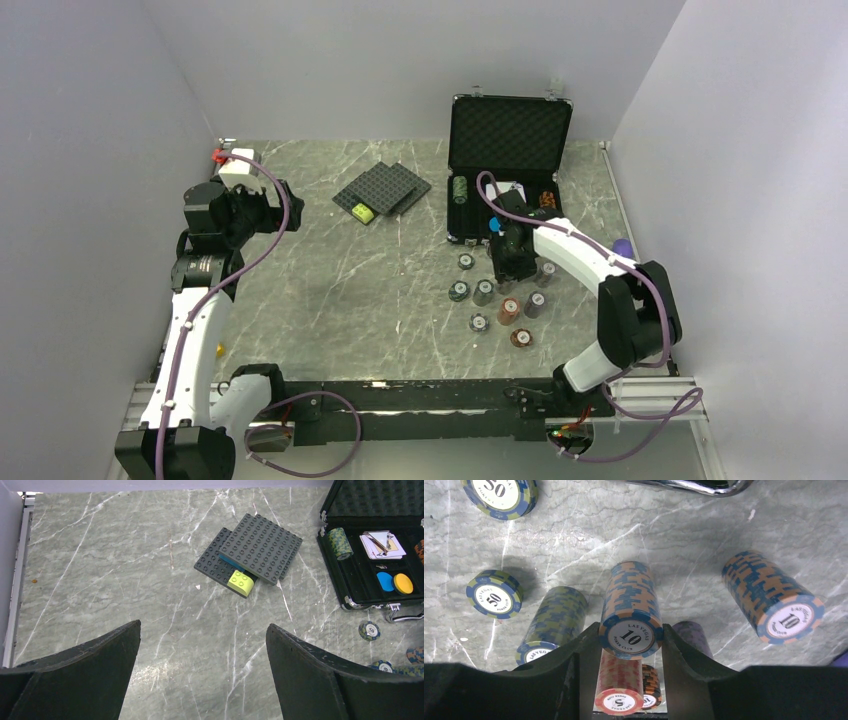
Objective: Pack up texas hold em set
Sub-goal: Pick up the poker chip from the center of the board, then place the poker chip in the chip case.
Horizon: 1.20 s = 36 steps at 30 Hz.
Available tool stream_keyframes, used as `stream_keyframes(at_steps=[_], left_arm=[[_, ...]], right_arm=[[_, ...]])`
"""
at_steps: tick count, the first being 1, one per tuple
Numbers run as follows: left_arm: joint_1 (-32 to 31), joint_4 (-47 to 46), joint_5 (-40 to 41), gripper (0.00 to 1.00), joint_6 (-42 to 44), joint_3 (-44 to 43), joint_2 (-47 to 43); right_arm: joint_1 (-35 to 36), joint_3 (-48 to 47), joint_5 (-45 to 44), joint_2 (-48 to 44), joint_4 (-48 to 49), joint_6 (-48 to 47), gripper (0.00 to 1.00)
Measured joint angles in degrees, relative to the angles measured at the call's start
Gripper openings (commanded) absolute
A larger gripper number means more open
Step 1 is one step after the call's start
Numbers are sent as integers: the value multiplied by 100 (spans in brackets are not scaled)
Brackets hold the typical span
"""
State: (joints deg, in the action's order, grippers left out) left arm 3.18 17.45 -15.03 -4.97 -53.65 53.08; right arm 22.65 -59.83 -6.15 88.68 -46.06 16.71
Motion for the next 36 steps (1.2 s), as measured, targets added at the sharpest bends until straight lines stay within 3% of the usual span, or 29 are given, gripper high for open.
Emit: stream_keyframes(at_steps=[8, 14, 24, 30, 36], left_arm=[[0, -2, -4, 99, -11, 0, 0], [0, -2, -7, 99, -15, 0, 0], [0, -2, -7, 100, -15, 0, 0], [0, -2, -7, 99, -15, 0, 0], [0, -2, -9, 100, -15, 0, 2]], right_arm=[[7, -234, -221, -754, -170, 111, 0], [66, -328, -254, -1467, 417, 199, 0], [737, 601, -857, -1486, 3418, 417, 0], [970, 671, -1556, -579, 4942, 468, 0], [1169, 671, -2229, 90, 5742, 498, 0]])
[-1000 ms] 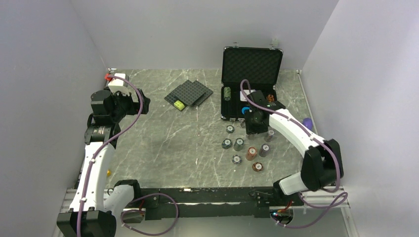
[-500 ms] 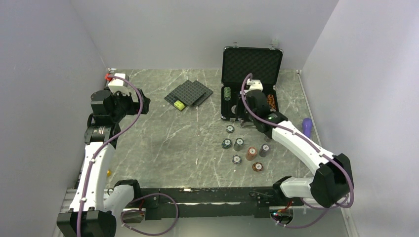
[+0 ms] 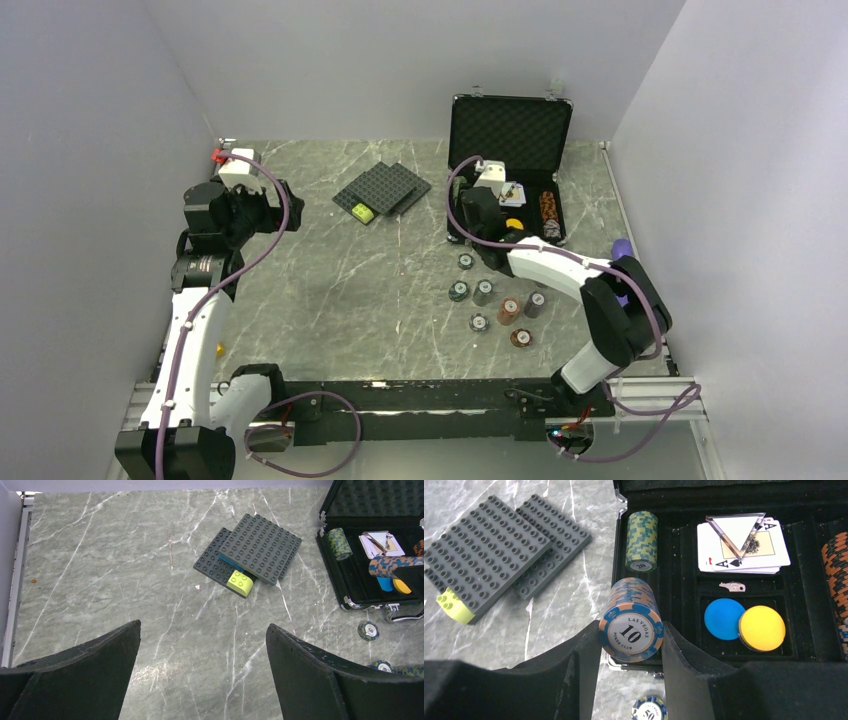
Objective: Pack up texas hold em set
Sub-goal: Place the poker chip in the chip case.
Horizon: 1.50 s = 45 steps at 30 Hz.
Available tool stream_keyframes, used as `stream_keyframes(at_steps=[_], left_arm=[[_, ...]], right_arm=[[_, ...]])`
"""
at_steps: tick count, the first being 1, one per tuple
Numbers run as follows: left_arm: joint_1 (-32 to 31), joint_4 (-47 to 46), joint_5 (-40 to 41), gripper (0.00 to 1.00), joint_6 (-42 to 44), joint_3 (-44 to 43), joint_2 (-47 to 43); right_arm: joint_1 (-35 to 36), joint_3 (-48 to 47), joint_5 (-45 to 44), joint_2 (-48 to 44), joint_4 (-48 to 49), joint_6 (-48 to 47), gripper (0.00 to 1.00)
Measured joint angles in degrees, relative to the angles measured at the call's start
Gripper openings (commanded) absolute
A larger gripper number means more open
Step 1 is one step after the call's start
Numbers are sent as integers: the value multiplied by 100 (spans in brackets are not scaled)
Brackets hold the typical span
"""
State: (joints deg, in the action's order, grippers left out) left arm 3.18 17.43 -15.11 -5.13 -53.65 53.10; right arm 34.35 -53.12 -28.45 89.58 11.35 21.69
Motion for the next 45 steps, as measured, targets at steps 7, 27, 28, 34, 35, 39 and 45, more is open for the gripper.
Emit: stream_keyframes(at_steps=[7, 27, 28, 34, 35, 39, 45], left_arm=[[0, 0, -4, 100, -2, 0, 0], [0, -2, -52, 99, -4, 0, 107], [0, -2, -52, 100, -4, 0, 107], [0, -2, -55, 100, -4, 0, 111], [0, -2, -52, 99, -4, 0, 111], [0, -2, -52, 99, -4, 0, 111], [0, -2, -52, 99, -7, 0, 111]], right_arm=[[146, 17, -455, 466, 636, 4, 0], [269, 28, -706, 1141, 713, 251, 8], [271, 33, -706, 1145, 713, 258, 12], [271, 140, -640, 1132, 706, 299, 59], [273, 184, -595, 1097, 697, 299, 66], [282, 214, -407, 763, 442, 264, 81], [81, -374, 404, 304, -490, 39, 83]])
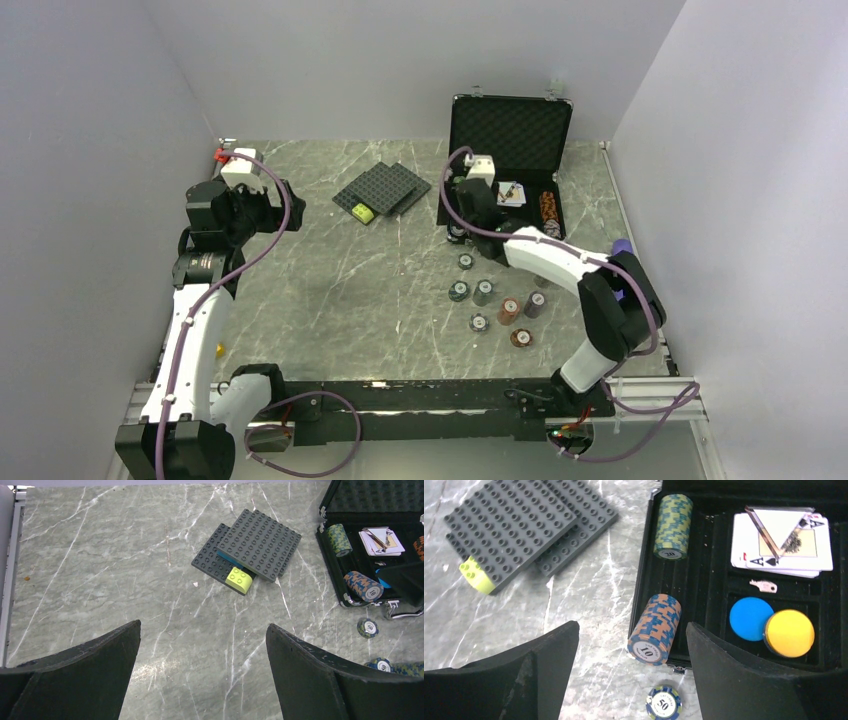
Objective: Pack up texas hold em set
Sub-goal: Place the poker chip in the chip case.
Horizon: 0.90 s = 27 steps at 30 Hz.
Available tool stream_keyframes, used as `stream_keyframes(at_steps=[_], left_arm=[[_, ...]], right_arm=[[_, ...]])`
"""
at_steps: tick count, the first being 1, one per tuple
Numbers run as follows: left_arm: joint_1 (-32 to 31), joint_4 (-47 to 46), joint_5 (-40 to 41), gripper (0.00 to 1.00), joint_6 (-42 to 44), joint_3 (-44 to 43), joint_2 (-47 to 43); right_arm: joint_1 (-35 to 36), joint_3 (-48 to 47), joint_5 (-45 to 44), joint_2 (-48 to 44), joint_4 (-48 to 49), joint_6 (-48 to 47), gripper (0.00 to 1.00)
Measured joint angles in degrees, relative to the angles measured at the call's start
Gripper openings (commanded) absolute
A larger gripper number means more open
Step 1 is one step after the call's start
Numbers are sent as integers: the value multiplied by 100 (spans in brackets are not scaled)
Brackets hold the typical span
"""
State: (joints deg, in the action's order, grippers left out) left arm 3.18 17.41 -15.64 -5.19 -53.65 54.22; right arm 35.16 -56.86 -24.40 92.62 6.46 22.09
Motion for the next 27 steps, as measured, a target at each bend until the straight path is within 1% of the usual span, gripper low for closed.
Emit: stream_keyframes(at_steps=[4, 8, 13, 19, 27], left_arm=[[0, 0, -2, 99, 0, 0, 0], [-2, 0, -2, 99, 0, 0, 0], [-2, 0, -2, 99, 0, 0, 0], [0, 0, -2, 99, 0, 0, 0], [0, 0, -9, 99, 0, 0, 0]], right_arm=[[-330, -855, 883, 122, -1019, -291, 82], [-610, -1687, 1617, 520, -2011, -529, 83], [-852, -2133, 2199, 1099, -2804, -424, 83], [-922, -2514, 2308, 1722, -3386, -107, 77], [-920, -2964, 2170, 2090, -3814, 74, 72]])
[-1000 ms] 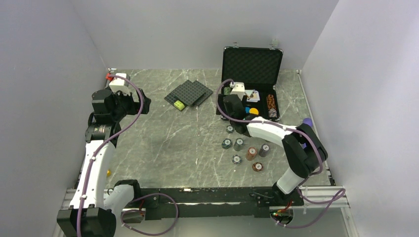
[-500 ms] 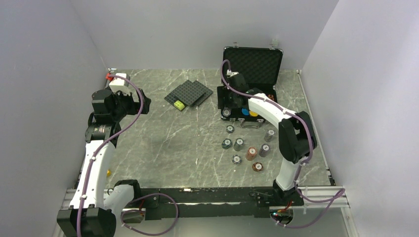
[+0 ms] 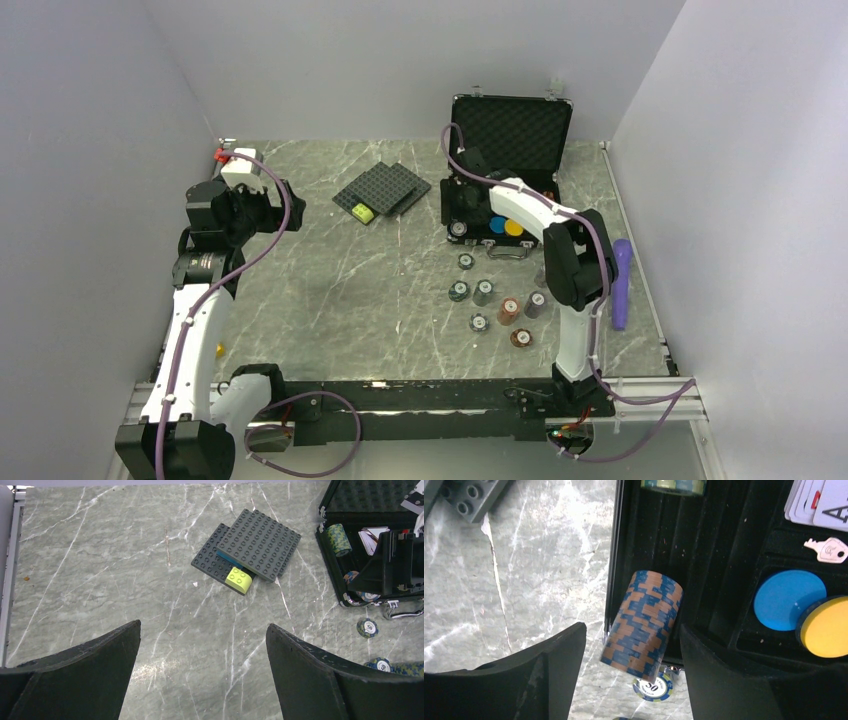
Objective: Pack up texas hold em set
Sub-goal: Place the poker chip in the chip case.
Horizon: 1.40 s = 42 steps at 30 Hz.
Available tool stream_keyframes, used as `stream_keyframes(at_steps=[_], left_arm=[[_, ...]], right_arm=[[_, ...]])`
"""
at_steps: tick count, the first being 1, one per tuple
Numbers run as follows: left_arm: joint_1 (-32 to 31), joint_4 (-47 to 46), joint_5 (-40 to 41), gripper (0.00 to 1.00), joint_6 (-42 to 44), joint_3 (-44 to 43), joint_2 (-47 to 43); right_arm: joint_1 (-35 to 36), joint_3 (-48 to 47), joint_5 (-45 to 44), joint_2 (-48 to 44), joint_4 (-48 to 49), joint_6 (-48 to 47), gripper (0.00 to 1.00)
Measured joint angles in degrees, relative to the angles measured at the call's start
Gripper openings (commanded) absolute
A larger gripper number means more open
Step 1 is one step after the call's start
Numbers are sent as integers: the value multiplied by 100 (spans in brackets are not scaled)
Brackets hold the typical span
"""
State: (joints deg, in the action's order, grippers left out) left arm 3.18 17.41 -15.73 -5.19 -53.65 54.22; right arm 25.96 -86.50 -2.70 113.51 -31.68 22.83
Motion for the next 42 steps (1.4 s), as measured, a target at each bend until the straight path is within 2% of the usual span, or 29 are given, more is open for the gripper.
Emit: stream_keyframes(at_steps=[7, 10, 16, 18, 20, 26, 36, 42], left_arm=[[-2, 0, -2, 99, 0, 0, 0], [-2, 0, -2, 99, -2, 0, 0], [-2, 0, -2, 98, -2, 0, 0], [-2, 0, -2, 98, -2, 0, 0], [-2, 0, -2, 98, -2, 0, 0], [-2, 0, -2, 98, -2, 0, 0], [-2, 0, -9, 98, -2, 0, 0], [-2, -2, -13, 98, -2, 0, 0]], right_arm=[[42, -195, -238, 175, -214, 101, 69], [68, -192, -354, 188, -302, 138, 60], [96, -188, -463, 188, -352, 186, 35], [96, -188, -472, 188, -352, 201, 21], [90, -184, -450, 190, -343, 208, 0], [92, 37, -481, 76, -81, 212, 0], [136, 1231, -780, -654, 1187, 160, 0], [136, 1362, -909, -658, 1622, 103, 0]])
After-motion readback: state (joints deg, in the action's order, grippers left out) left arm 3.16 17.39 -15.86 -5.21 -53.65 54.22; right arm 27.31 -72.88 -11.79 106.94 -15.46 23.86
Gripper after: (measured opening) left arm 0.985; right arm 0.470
